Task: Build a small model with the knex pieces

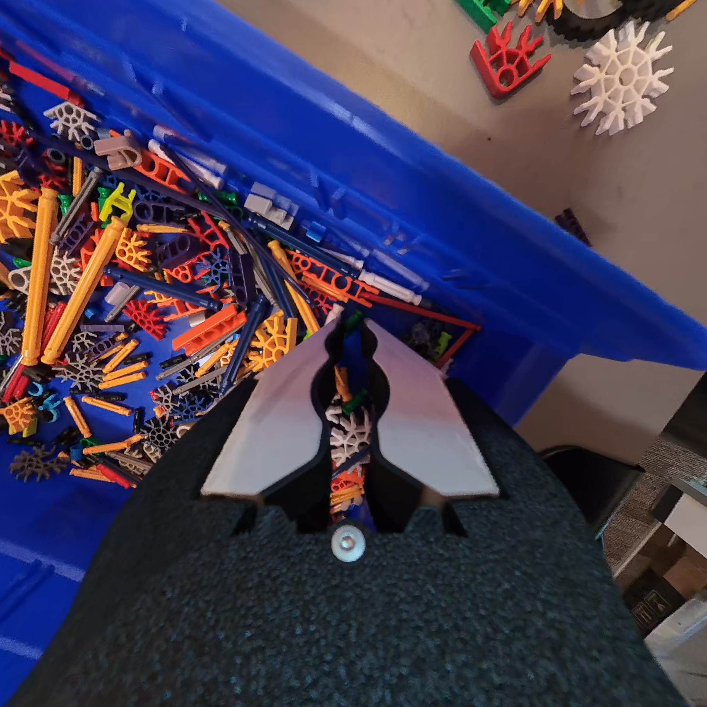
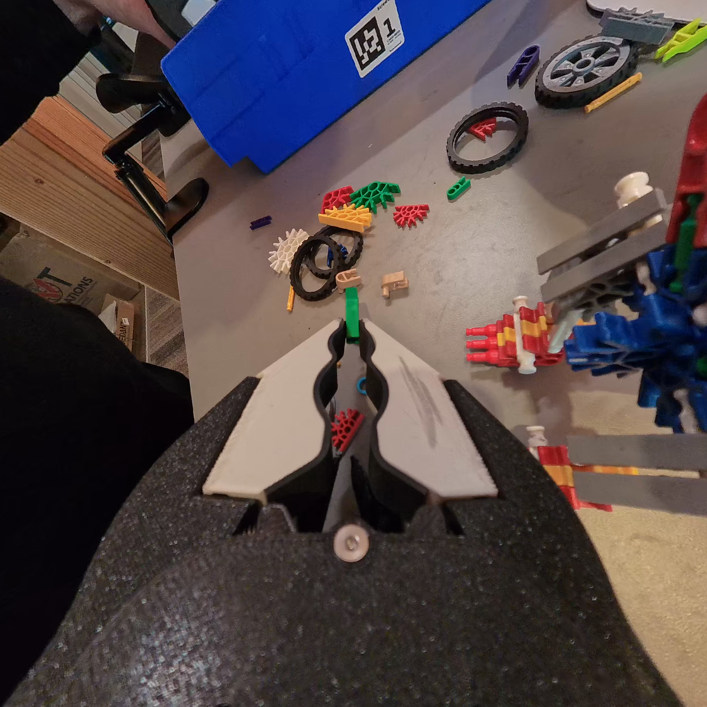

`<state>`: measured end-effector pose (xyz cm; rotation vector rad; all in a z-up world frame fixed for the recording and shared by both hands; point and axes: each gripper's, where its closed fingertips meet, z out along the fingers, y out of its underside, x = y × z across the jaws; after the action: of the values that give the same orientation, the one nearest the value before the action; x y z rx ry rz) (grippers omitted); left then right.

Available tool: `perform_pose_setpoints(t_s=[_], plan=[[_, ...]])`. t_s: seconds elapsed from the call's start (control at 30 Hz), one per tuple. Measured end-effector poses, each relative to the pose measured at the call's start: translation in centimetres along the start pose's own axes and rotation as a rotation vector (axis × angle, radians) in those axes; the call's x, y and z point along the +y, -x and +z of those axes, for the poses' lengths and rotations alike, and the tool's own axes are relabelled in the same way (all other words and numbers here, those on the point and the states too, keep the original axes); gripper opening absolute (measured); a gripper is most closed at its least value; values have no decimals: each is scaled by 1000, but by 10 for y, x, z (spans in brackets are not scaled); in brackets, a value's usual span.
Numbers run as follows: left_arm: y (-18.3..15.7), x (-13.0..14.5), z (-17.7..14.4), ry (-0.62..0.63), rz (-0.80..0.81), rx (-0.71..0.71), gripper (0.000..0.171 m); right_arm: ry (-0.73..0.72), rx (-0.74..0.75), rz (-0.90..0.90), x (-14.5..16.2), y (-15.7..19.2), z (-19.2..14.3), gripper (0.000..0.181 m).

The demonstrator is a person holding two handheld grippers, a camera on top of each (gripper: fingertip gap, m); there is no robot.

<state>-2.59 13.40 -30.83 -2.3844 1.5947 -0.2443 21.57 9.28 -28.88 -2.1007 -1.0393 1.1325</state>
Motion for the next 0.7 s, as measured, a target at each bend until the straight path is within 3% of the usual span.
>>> perform_pose_setpoints(t_s=[0.23,0.47,0.7], plan=[[-7,2,3,18,20,47,4,2,3,1,0,-1,0,6],[3,7,1,18,-20,-35,4,5,6,-1,0,-1,1,6],[12,-6,-36,-53,-71,-114,4,5,-1,0,0,0,1,6]])
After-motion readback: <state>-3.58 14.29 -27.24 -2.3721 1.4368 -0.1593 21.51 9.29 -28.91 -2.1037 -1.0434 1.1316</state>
